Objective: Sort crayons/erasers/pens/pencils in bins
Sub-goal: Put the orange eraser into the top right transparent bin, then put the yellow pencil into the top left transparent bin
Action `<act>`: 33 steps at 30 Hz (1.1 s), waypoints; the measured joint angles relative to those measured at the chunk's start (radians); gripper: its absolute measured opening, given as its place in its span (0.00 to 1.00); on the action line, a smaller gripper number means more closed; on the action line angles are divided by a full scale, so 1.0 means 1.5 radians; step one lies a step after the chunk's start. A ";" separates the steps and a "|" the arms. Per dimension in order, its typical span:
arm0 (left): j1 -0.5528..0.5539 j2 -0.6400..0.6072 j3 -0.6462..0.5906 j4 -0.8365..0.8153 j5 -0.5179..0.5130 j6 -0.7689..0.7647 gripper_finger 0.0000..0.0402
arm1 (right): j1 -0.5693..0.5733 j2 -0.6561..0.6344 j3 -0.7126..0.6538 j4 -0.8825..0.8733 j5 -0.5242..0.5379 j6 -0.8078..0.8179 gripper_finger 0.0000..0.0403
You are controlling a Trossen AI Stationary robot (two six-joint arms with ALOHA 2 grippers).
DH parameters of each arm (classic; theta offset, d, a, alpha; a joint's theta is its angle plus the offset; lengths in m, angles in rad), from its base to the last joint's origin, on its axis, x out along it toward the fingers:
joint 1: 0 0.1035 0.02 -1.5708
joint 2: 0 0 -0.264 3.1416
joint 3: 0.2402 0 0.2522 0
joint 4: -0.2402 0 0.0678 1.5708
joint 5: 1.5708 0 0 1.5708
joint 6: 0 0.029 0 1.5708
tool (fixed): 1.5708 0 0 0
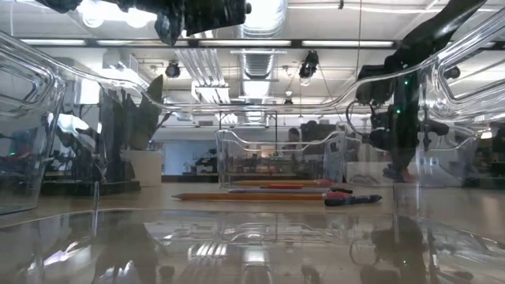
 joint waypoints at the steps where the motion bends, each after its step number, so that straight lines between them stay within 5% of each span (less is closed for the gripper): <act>1: 0.000 0.000 0.000 0.000 0.000 0.000 0.31 | 0.000 0.000 0.000 0.001 0.000 0.000 0.28; 17: 0.000 0.000 0.000 0.000 0.000 0.000 0.31 | 0.001 -0.039 0.088 -0.073 -0.006 -0.012 0.40; 22: 0.000 0.000 0.000 0.000 0.000 0.000 0.31 | 0.021 -0.080 0.108 -0.117 -0.075 -0.010 0.40; 26: 0.000 0.000 0.000 0.000 0.000 0.000 0.31 | 0.073 -0.131 0.108 -0.126 -0.142 0.019 0.40; 33: 0.000 0.000 -0.002 0.000 0.000 0.000 0.31 | 0.281 -0.206 0.108 -0.145 -0.141 0.163 0.40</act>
